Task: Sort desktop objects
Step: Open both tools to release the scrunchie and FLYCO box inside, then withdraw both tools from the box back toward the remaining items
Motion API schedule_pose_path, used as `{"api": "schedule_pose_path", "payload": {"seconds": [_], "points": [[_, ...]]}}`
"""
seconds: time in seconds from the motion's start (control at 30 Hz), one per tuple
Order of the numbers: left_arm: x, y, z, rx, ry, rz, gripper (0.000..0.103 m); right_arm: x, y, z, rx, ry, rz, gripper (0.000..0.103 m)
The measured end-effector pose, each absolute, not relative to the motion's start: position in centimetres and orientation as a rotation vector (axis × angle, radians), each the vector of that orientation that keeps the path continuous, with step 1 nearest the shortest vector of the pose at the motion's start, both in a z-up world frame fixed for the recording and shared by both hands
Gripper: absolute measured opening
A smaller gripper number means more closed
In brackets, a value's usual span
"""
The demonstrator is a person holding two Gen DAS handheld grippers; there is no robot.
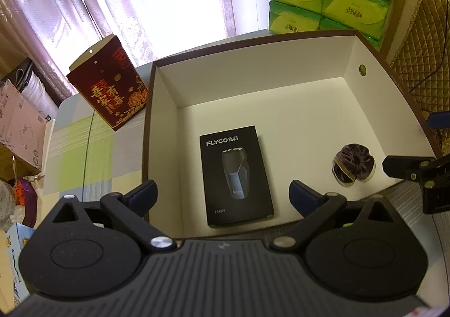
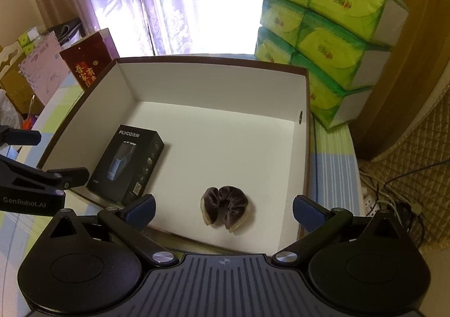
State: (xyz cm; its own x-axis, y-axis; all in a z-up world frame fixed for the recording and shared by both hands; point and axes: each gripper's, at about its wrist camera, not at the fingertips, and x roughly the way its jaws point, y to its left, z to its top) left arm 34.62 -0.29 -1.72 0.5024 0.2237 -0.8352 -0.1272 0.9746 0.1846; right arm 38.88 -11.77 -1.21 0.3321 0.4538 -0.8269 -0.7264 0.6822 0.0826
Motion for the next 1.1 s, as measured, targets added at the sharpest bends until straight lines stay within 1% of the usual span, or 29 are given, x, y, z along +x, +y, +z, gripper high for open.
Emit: {"api": "schedule_pose_path", "payload": {"seconds": [0.5,1.1], "points": [[29.8,-0.7,1.0,0.085,0.959,0.232,0.099,34.3,-14.4,2.0,-0.235,0.888,0.793,0.101],[19.9,-0.4,4.3,-0.014,0.828,0.262,0.099,25.5,-19.7,4.3,-0.100,0.727,0.786,0.101]]}}
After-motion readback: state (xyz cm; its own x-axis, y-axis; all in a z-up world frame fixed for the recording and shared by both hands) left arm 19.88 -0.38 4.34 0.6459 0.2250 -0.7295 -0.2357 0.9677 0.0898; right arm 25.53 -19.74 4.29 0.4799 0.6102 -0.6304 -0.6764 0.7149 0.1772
